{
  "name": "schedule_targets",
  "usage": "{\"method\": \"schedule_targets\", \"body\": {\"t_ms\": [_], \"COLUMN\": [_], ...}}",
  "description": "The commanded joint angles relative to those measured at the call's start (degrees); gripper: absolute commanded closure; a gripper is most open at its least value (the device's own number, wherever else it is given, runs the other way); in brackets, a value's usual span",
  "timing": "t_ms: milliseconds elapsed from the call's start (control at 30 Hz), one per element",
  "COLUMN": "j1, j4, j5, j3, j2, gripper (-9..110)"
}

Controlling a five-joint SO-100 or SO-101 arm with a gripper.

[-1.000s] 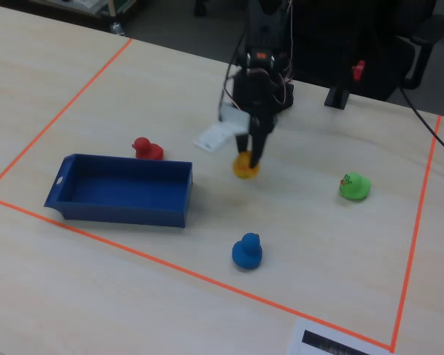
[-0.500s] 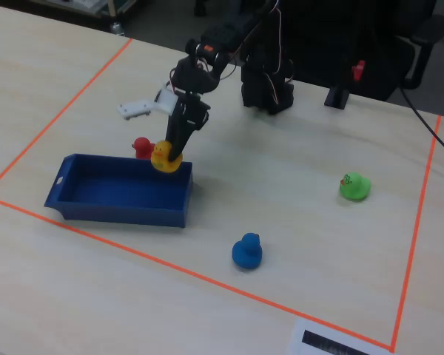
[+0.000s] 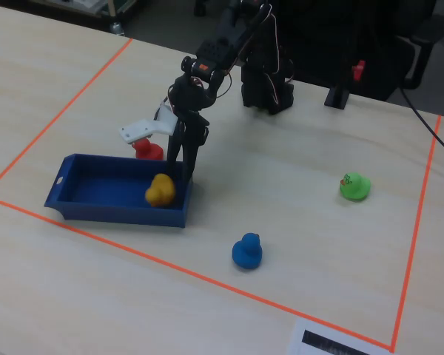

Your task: Grasp yellow duck and put it into box.

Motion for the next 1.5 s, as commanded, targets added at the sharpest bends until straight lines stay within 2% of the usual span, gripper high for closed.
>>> {"method": "schedule_targets", "body": {"t_ms": [0, 100, 167, 367, 433, 500, 733, 867, 1067, 1467], "j1": [1.14, -0.35, -2.46, -19.6, -24.79, -25.93, -20.39, -17.49, -20.13, -19.16], "j4": [-1.05, 0.18, 1.76, 19.42, 21.45, 20.83, 23.55, 29.44, 42.63, 42.71], "j5": [1.32, 3.78, 6.06, 3.87, 3.78, 1.85, -11.25, -13.1, -16.44, -15.56], "j3": [-2.9, 0.7, 5.62, 27.95, 36.56, 44.3, 69.96, 69.87, 69.96, 69.96], "j2": [2.72, 10.46, 21.01, 60.29, 69.17, 73.74, 91.41, 93.69, 97.12, 97.21], "gripper": [66, 78, 101, 101, 101, 101, 101, 101, 101, 101]}}
